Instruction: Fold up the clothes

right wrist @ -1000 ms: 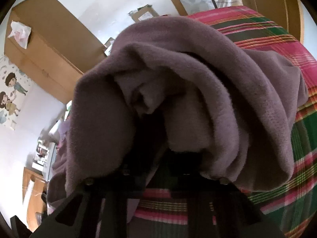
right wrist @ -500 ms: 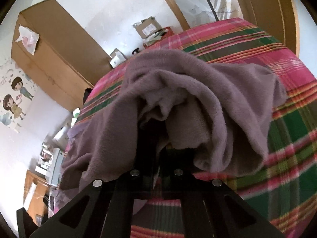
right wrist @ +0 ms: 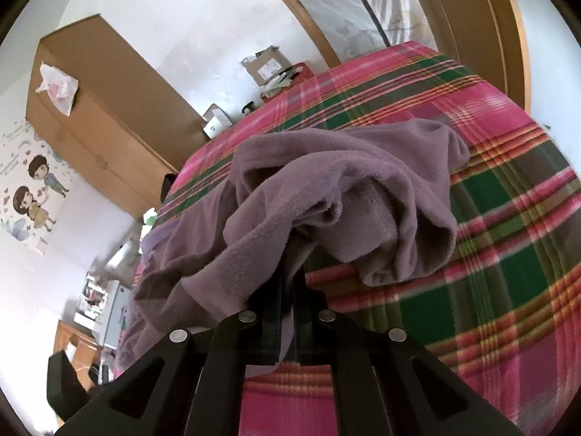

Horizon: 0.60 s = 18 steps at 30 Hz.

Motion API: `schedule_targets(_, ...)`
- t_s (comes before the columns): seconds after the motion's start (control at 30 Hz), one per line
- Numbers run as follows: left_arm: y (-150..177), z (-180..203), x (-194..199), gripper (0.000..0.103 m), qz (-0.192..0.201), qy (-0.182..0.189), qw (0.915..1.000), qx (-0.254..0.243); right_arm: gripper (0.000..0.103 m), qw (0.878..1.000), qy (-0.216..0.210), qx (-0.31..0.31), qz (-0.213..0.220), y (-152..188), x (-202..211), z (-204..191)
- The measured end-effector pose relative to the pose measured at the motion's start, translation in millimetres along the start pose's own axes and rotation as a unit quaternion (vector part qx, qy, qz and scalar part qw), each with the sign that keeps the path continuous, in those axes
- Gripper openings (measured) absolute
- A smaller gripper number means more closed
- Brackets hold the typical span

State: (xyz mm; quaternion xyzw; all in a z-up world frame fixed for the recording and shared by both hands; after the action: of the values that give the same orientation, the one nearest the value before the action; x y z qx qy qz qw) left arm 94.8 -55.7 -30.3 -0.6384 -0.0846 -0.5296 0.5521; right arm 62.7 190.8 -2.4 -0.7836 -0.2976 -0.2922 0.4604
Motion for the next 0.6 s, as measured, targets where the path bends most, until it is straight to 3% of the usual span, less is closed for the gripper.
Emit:
schedule_targets(0.1,-2.8,-1.0,1.9,0.012,0.0,0.028,0.9996,0.0,0.005,1.0,0.002,-0.005,-0.002,6.6,4.8,5.5)
schedule_targets(0.17,-2.5,1.2,2.6,0.019,0.001,0.045,0.999,-0.009,0.005,1.0,0.003,-0.01,-0.004,11.0,7.1,9.3)
schedule_targets(0.6,-10.5,9.8,-14.9,0.022,-0.02,0.043,0.997,-0.061,0.005,0.999,0.005,-0.032,-0.012,30.6,21.0,28.4)
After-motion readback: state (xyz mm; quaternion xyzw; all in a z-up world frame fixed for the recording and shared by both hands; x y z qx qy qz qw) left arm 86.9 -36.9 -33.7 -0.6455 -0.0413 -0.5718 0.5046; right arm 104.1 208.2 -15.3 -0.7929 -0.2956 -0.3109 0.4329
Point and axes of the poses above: each gripper's, at about its wrist camera, not at the fingertips, and x roughly against the way its jaws point, z to its right, y to its underside, the point moved 1 cm from there along -x, roughly the way its jaws point, and after that the axes turned 11 degrees about y, right-handed, at the moved point
